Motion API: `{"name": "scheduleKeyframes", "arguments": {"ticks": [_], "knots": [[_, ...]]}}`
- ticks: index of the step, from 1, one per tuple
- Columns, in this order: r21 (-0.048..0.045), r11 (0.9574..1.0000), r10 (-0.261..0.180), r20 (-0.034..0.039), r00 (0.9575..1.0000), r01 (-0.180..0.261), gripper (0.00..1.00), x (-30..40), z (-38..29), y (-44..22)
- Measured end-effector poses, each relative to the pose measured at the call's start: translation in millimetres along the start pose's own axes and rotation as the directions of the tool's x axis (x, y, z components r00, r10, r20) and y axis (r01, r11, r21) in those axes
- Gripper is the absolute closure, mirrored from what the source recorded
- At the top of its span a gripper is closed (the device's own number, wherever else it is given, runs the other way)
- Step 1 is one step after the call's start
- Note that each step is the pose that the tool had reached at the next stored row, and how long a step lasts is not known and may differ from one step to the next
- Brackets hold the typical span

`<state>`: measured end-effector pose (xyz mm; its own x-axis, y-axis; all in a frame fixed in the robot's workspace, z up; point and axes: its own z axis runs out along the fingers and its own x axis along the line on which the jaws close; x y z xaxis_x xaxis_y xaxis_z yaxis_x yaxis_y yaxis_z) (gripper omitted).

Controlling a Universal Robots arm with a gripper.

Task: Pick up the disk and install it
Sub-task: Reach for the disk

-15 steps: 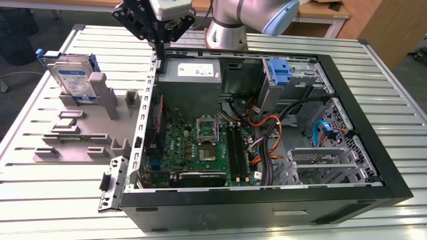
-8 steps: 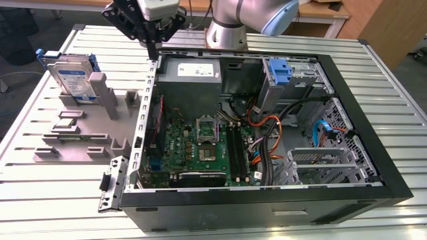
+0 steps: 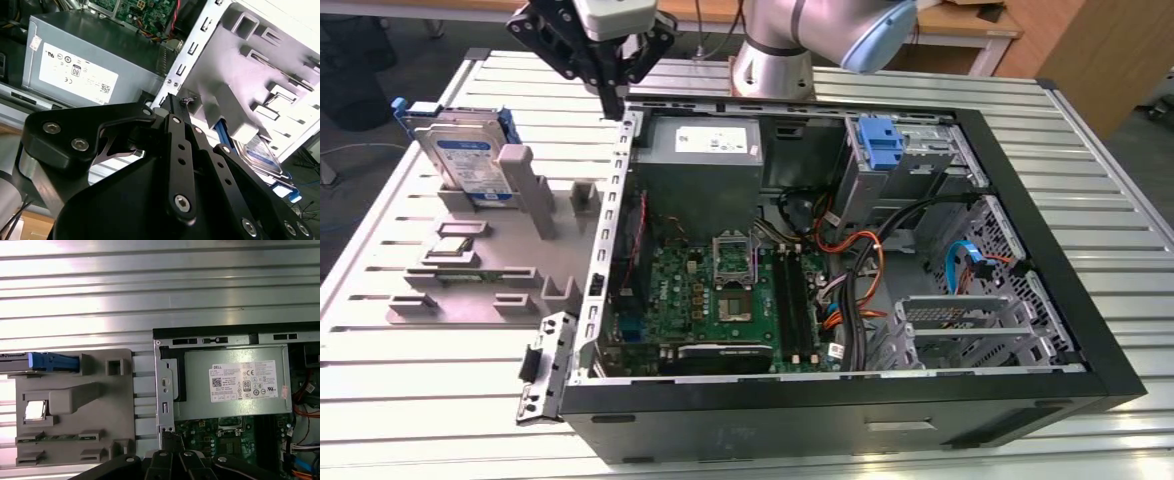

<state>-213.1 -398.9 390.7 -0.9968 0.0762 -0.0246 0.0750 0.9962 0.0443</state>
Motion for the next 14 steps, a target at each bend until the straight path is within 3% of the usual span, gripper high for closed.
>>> {"name": "scheduleKeyframes", "arguments": {"ticks": [14], "knots": [[0.0000, 1.0000, 0.000, 0.0000, 1.0000, 0.000, 0.90, 22.9, 0.1, -1.8]]}}
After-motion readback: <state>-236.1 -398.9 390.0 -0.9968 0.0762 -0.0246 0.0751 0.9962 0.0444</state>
